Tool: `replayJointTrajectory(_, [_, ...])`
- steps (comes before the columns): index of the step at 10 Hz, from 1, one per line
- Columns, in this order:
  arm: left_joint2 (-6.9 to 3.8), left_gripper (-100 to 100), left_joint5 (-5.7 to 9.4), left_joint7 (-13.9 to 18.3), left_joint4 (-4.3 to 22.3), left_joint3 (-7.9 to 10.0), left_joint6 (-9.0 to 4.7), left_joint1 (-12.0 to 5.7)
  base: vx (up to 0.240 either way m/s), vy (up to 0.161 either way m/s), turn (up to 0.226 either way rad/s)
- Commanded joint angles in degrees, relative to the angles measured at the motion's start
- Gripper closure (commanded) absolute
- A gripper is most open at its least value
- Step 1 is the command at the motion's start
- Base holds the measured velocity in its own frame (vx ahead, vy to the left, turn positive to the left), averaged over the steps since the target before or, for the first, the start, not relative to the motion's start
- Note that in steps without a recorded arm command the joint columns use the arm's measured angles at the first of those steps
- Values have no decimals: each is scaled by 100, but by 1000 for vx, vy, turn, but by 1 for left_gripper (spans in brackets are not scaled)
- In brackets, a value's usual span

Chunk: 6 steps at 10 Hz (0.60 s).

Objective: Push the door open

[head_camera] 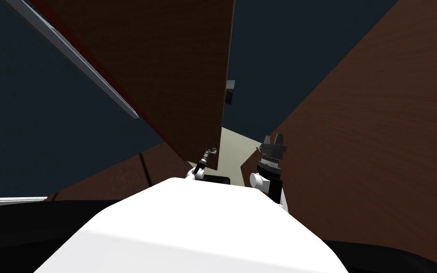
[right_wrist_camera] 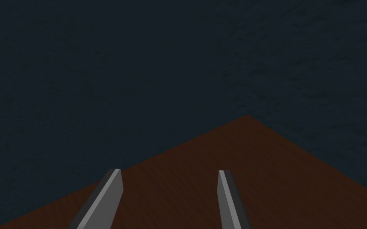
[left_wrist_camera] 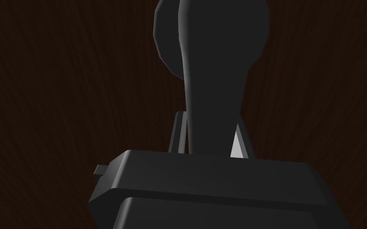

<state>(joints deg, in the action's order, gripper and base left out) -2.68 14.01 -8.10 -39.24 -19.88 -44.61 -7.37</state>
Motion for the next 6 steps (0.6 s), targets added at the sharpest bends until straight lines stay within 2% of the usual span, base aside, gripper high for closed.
replayJointTrajectory(1, [-5, 100, 41, -29, 120, 169, -93, -52, 91, -73, 49])
replayJointTrajectory(6, [104, 100, 121, -116, 172, 542, -105, -93, 129, -132, 76])
